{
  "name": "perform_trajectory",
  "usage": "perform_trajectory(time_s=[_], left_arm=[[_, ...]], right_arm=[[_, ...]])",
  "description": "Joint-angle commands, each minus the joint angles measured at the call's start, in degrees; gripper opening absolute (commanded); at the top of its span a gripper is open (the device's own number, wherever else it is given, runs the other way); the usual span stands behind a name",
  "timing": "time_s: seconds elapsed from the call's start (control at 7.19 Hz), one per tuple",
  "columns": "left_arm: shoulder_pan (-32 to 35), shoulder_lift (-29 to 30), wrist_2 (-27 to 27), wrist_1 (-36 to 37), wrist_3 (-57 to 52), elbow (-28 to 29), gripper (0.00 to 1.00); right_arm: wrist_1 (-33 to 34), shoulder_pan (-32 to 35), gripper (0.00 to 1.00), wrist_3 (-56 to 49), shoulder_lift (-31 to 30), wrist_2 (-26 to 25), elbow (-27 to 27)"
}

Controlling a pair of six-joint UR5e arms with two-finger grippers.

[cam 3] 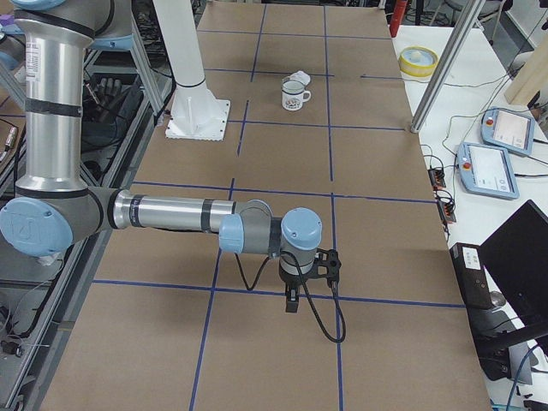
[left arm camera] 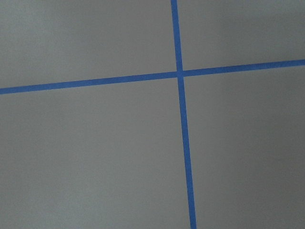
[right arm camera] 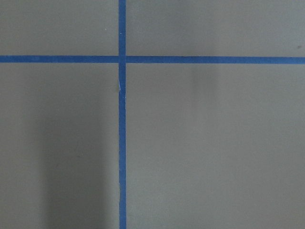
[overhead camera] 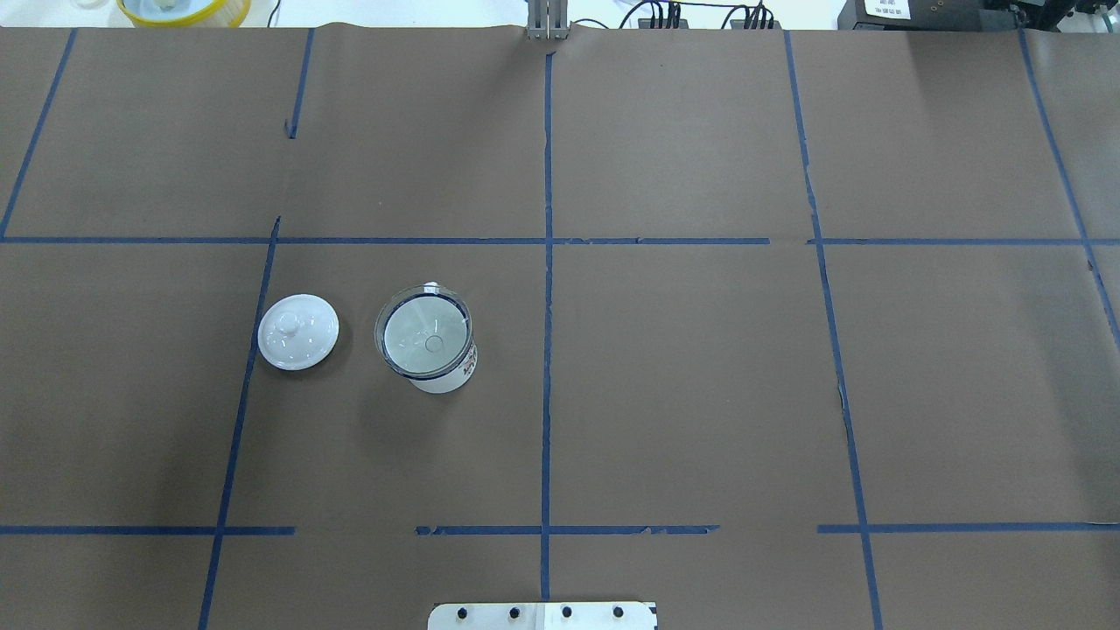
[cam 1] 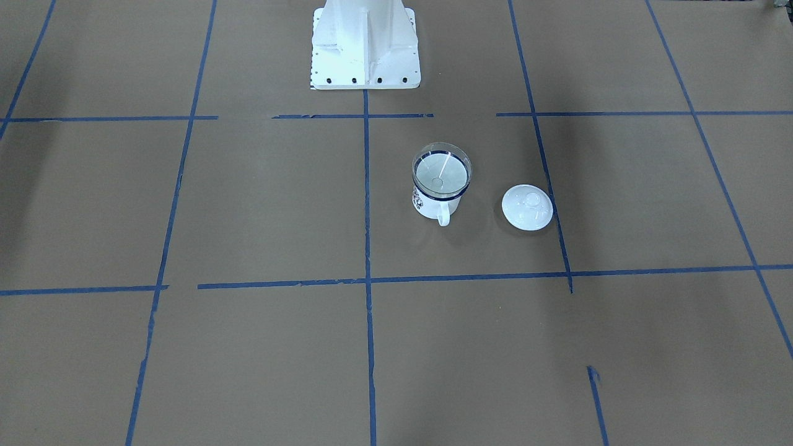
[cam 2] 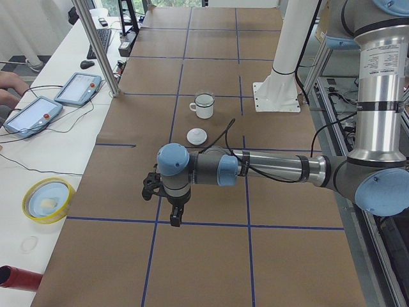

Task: Remove funnel from cup

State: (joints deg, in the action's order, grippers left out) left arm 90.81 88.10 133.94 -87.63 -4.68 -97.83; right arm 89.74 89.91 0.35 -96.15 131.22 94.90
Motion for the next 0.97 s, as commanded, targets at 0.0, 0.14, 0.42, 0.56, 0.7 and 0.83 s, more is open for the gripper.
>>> perform_trajectory(time_s=[0.0,0.14,0.42,0.56,0.7,0.83], left_arm=[[0.0,4.0,-0.4,0.4,5.1,-2.0,1.00],[-0.7,5.9,-0.9,0.4,11.7,-5.2,1.00],[-5.7,10.5,-0.8,3.2,17.8,-10.2,1.00],[-9.0,14.0,-0.8,6.7,21.0,-13.0,1.00],[-13.2,17.2,-0.8,8.2,26.0,-14.6,1.00],[-18.0,20.1,-0.9,8.1,32.9,-15.7,1.00]], right_arm=[[0.0,0.0,1.00,0.0,0.0,0.0,0.0],[0.0,0.0,1.00,0.0,0.0,0.0,0.0],[0.0,0.0,1.00,0.0,0.0,0.0,-0.1],[0.0,0.0,1.00,0.0,0.0,0.0,0.0],[0.0,0.0,1.00,0.0,0.0,0.0,0.0],[0.0,0.0,1.00,0.0,0.0,0.0,-0.1]])
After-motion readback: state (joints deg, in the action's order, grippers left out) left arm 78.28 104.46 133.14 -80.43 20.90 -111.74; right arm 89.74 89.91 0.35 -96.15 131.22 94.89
